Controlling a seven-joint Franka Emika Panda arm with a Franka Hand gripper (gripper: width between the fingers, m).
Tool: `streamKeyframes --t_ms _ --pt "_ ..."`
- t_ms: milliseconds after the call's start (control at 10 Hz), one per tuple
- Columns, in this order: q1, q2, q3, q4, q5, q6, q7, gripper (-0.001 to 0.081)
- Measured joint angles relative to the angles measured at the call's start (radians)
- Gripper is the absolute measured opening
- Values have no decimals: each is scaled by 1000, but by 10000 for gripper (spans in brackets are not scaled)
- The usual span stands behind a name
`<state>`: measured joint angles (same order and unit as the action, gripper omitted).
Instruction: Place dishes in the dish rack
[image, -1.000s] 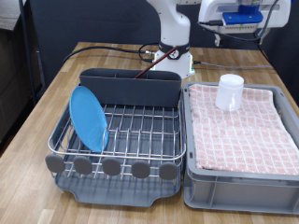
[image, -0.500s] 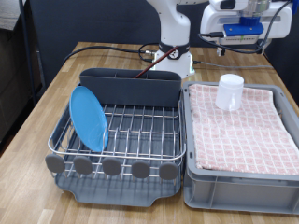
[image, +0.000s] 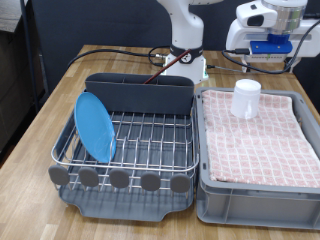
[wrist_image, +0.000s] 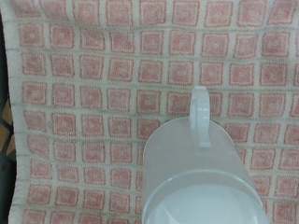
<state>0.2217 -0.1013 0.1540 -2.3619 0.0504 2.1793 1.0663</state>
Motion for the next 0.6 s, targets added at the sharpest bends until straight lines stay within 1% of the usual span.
streamKeyframes --t_ms 300,600 --pt "0 38 2 -2 -3 24 10 802" --pt "-3 71 -3 -16 -10 59 7 802"
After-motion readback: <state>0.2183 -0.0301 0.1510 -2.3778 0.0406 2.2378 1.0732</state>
